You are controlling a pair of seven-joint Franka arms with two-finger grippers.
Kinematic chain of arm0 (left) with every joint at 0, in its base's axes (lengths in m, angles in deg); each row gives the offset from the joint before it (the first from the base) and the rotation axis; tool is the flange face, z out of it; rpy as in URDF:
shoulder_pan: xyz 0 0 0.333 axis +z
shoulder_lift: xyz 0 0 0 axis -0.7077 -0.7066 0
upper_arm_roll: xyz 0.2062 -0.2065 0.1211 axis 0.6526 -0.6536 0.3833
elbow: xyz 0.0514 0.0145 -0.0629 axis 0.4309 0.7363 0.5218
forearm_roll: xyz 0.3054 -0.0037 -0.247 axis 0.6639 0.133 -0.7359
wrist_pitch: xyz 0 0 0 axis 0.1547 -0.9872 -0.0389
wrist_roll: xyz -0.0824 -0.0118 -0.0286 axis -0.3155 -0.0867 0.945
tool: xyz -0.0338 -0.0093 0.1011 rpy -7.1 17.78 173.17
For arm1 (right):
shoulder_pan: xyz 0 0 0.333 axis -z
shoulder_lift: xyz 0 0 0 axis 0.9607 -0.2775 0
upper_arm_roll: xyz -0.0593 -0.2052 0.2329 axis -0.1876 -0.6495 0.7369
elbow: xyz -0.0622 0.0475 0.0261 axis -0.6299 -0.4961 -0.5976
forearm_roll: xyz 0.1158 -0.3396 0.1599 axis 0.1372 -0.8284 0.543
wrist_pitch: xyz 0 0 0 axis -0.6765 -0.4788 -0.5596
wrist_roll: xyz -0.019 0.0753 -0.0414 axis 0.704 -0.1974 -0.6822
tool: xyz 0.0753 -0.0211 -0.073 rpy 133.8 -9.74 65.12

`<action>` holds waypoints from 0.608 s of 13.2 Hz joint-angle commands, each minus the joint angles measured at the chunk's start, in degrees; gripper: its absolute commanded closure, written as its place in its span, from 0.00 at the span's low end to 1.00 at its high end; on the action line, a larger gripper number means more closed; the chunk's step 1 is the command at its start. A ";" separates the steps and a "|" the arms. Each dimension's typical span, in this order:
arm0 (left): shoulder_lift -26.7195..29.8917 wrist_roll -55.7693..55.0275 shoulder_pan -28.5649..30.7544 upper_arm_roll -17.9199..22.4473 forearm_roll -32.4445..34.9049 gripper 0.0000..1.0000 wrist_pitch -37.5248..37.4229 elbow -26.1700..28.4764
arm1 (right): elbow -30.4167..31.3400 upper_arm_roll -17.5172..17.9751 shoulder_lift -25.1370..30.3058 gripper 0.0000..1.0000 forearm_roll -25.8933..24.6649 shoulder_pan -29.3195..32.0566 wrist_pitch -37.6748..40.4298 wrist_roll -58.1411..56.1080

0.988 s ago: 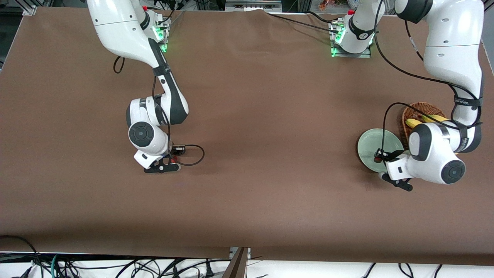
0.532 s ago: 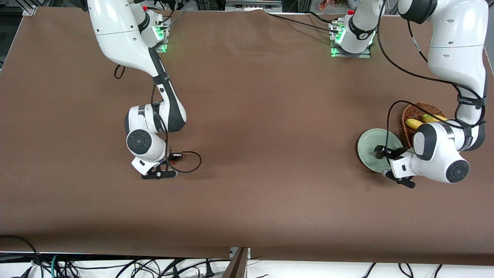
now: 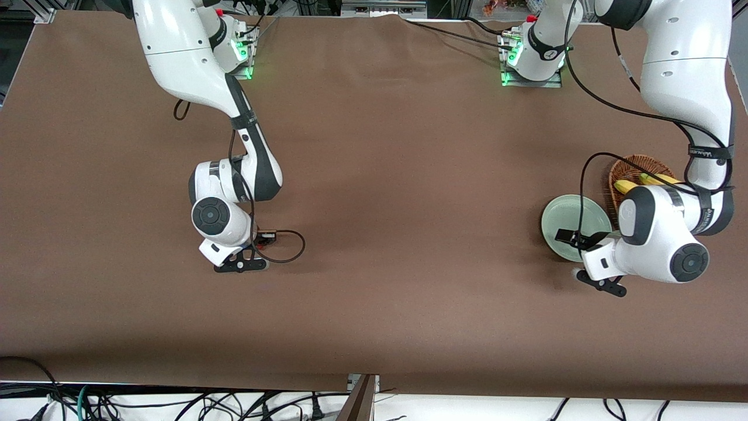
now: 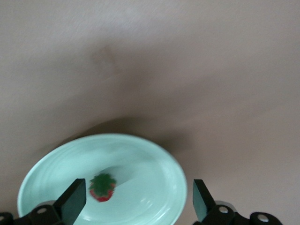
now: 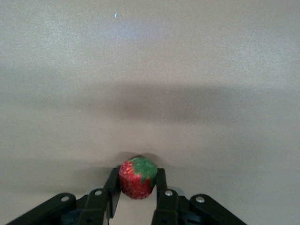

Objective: Collect all strawberries into plate
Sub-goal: 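Carry the second strawberry toward the plate and release it with the right gripper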

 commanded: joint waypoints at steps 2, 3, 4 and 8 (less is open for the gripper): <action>0.51 -6.60 -3.42 0.36 -0.13 0.00 -1.30 -1.28 | -3.91 0.69 -0.02 0.74 3.57 -0.37 4.32 -0.38; 0.51 -8.19 -3.94 0.27 -0.13 0.00 -1.30 -2.15 | -6.10 0.69 -0.02 0.74 5.06 -0.37 7.56 -0.11; 0.51 -9.16 -4.30 0.27 -0.21 0.00 -1.30 -2.50 | -7.78 0.69 -0.11 0.74 6.56 -0.46 10.29 1.19; 0.51 -10.93 -5.18 0.27 -0.21 0.00 -1.30 -2.60 | -10.34 2.44 0.15 0.67 10.69 -5.28 12.08 11.63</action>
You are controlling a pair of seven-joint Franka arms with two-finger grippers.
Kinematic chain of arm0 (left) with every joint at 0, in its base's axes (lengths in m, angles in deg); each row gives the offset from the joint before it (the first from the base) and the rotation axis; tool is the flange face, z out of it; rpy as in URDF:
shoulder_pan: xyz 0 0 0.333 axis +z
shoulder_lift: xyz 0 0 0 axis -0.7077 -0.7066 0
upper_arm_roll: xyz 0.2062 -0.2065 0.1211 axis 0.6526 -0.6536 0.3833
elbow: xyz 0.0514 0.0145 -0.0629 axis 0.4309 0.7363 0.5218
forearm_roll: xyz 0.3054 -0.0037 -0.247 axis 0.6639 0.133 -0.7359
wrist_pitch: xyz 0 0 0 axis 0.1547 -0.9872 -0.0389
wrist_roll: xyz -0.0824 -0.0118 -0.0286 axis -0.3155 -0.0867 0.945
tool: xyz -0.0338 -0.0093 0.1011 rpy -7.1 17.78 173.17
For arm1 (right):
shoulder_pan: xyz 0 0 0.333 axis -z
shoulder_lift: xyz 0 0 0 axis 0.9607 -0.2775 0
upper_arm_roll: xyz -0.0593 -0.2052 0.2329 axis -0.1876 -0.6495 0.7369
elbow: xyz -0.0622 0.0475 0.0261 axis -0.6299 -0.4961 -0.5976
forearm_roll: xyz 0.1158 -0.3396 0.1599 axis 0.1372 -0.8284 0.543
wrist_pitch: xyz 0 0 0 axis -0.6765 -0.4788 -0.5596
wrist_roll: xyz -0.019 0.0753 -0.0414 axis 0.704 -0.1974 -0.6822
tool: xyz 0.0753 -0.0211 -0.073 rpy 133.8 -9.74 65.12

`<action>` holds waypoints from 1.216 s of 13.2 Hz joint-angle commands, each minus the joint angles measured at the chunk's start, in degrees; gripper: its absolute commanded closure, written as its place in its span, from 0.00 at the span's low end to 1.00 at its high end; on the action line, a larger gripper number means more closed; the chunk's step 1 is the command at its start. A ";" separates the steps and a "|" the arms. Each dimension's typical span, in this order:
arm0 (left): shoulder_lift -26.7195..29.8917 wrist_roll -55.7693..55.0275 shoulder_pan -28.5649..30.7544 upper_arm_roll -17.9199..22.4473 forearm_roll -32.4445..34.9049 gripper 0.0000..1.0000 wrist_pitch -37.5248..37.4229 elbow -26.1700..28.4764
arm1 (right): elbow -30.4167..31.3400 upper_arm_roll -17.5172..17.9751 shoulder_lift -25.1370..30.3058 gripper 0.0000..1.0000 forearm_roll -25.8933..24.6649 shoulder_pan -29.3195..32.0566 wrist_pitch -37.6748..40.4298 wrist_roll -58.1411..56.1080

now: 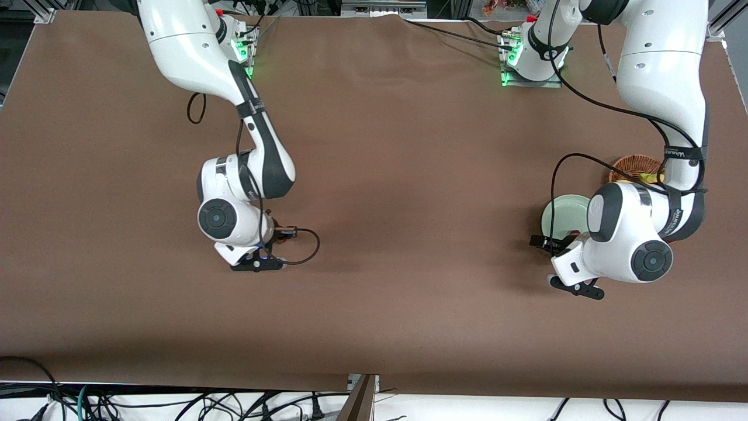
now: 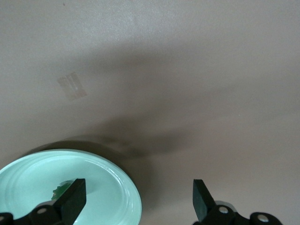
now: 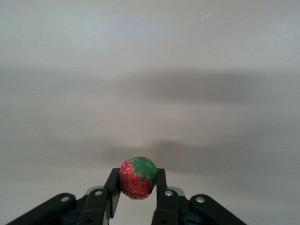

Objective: Collect all strawberries into plate
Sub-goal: 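Carry the second strawberry toward the plate and release it with the right gripper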

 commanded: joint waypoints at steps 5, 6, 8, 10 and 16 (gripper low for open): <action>0.39 -1.27 -1.05 0.32 -0.21 0.00 -1.30 -0.55 | -6.50 0.92 -0.66 0.67 2.24 -14.70 -1.69 26.35; 0.47 -1.36 -1.05 0.32 -0.21 0.00 -1.30 -0.55 | -6.69 1.88 -0.75 0.67 2.24 -16.72 -5.01 29.87; 0.47 -1.45 -1.14 0.32 -0.30 0.00 -1.30 -0.55 | -6.86 6.26 -1.88 0.67 2.24 -18.58 -15.19 39.43; 0.39 -1.62 -1.14 0.32 -0.21 0.00 -1.21 -0.55 | -7.30 11.18 -3.38 0.65 2.32 -18.58 -26.52 48.14; 0.30 -1.54 -1.14 0.32 -0.21 0.00 -1.21 -0.55 | -10.20 13.49 -2.86 0.22 9.44 -16.31 -32.82 58.21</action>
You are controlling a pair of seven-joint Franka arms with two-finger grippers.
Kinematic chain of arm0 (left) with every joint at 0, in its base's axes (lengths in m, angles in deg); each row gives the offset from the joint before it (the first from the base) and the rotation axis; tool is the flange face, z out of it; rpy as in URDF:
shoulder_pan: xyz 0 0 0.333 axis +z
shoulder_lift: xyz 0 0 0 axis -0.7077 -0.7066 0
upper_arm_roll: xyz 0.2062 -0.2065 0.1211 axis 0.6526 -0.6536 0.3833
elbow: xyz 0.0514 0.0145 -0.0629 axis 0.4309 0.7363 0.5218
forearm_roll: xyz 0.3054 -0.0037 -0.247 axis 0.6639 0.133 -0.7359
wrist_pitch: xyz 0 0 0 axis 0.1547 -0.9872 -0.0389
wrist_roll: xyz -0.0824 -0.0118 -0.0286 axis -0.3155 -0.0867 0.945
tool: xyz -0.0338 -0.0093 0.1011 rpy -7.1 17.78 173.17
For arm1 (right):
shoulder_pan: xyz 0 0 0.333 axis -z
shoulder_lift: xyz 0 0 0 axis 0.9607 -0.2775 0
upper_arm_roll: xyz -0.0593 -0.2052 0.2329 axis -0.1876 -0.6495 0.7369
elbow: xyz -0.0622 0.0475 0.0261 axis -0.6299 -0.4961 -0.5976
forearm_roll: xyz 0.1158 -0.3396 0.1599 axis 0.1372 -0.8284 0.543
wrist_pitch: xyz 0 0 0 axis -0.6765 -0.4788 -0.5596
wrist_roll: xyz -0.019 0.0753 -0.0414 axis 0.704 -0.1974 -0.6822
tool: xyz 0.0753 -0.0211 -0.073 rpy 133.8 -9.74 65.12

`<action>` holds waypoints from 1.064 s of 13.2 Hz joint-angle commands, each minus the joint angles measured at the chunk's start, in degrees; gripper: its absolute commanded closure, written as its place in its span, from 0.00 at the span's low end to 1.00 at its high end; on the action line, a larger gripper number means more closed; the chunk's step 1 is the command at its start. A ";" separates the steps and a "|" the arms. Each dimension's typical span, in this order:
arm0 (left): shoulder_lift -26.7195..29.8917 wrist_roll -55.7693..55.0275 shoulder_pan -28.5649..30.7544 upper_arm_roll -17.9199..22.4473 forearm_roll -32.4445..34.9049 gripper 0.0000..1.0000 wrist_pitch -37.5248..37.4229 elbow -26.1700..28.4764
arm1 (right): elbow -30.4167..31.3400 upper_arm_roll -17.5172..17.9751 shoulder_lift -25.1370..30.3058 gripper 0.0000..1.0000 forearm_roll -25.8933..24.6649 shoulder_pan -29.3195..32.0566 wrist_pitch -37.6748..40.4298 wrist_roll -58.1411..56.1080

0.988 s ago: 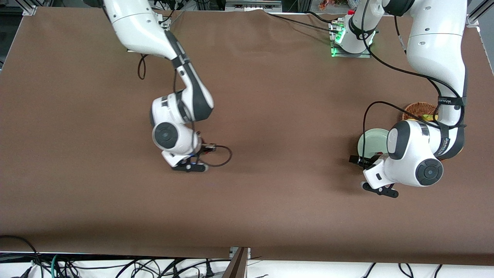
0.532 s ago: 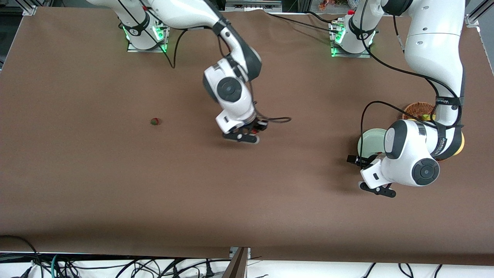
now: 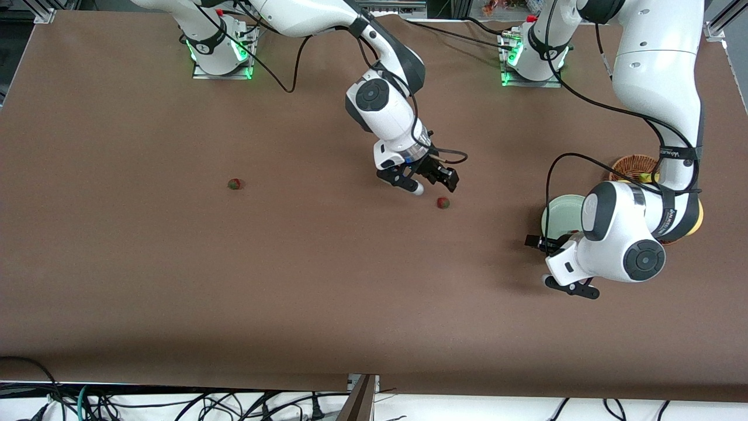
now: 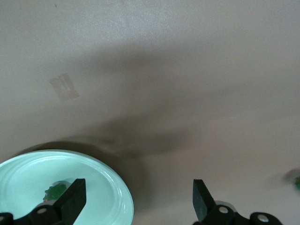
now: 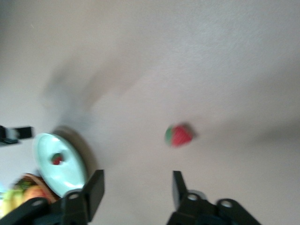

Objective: Collect all strawberries into plate
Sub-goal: 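Carry the second strawberry toward the plate and release it with the right gripper, then grasp the second strawberry with the left gripper while the right gripper grasps the third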

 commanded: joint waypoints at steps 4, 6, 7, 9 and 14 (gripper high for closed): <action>0.13 -0.66 -1.71 0.32 -2.49 0.00 -1.09 -0.41 | -1.55 0.30 1.86 0.16 1.90 5.68 9.59 -7.10; 0.04 -1.36 -3.21 0.32 -2.59 0.00 -1.18 1.51 | -1.37 -1.79 3.53 0.15 1.55 7.62 18.46 -16.24; 0.04 -2.15 -3.12 0.32 -2.67 0.00 -1.18 2.39 | -1.37 -4.51 3.71 0.15 0.41 7.63 23.03 -21.07; 0.04 -2.85 -3.38 0.32 -2.67 0.00 -1.18 2.31 | -0.85 -8.47 5.38 0.15 -0.12 7.72 30.25 -28.73; 0.48 -3.03 -3.47 0.32 -2.67 0.00 -2.75 3.45 | 5.90 -20.16 11.79 0.15 -0.30 7.63 46.35 -50.70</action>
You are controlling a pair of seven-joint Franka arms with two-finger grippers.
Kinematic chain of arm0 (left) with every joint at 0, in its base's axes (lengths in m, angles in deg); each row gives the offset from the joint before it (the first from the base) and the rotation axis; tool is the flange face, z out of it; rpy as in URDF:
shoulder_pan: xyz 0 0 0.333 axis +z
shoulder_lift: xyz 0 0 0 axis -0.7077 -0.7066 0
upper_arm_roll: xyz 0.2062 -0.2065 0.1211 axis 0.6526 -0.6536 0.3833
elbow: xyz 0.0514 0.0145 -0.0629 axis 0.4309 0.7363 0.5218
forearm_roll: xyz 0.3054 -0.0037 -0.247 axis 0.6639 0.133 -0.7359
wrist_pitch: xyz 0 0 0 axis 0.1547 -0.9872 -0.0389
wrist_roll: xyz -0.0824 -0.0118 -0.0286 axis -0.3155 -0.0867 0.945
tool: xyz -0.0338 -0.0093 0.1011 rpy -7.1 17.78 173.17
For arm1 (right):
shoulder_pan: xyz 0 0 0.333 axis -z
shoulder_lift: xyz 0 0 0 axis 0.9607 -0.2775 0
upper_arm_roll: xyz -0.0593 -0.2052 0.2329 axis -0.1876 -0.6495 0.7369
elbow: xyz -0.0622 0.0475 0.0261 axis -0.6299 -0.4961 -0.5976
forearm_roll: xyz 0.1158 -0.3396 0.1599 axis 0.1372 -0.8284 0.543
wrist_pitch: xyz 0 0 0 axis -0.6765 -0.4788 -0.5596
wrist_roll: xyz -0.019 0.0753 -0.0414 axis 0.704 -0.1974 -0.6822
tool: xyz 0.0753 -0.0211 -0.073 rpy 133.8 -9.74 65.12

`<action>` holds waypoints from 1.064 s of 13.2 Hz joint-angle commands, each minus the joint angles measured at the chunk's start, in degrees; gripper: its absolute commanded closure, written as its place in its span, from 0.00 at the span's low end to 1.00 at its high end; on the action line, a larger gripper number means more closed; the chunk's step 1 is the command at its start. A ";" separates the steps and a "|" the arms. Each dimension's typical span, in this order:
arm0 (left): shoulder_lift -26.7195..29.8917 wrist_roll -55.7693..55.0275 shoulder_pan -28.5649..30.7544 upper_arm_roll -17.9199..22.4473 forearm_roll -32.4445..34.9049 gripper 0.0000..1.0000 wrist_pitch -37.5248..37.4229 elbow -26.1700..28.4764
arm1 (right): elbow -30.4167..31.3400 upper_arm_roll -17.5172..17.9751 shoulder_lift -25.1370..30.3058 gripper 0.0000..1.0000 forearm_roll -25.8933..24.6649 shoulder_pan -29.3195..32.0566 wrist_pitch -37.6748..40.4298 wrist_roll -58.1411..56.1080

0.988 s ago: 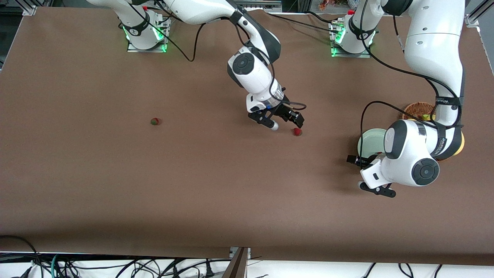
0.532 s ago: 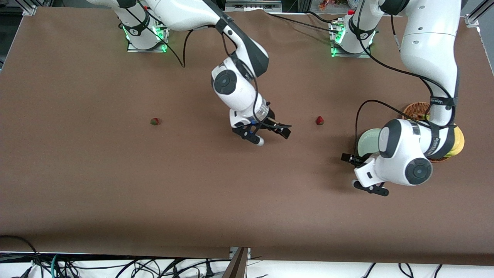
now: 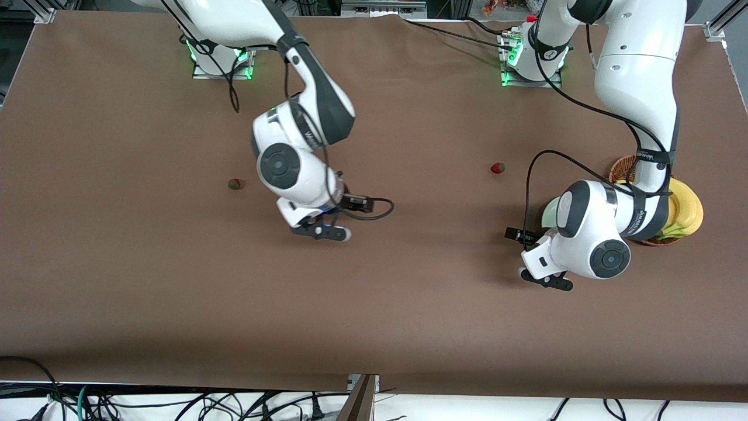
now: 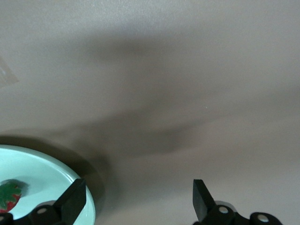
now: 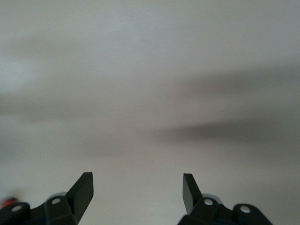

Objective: Collect all strawberries into plate
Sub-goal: 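Grasp the second strawberry with the left gripper while the right gripper grasps the third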

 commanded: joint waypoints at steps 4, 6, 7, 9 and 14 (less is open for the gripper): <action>5.41 -0.35 0.11 0.32 -1.02 0.00 -0.31 8.79 | 18.59 -8.90 9.11 0.15 -2.91 -0.51 2.65 -20.41; 10.32 -0.35 -0.16 0.23 -1.02 0.00 5.04 17.57 | 23.07 -10.75 10.94 0.15 -4.74 -0.59 2.56 -24.63; 12.87 -0.35 -0.16 -0.12 -1.02 0.00 8.81 23.44 | 25.44 -11.54 11.91 0.15 -7.37 -0.51 1.95 -26.13; 18.15 -2.01 -0.16 -2.31 -1.02 0.00 17.42 35.40 | 30.80 -13.56 13.50 0.15 -9.06 -0.59 -0.94 -29.64; 27.39 -7.91 -0.95 -5.74 -1.02 0.00 25.11 52.84 | 47.68 -15.33 15.52 0.15 -8.71 -0.51 -20.69 -39.32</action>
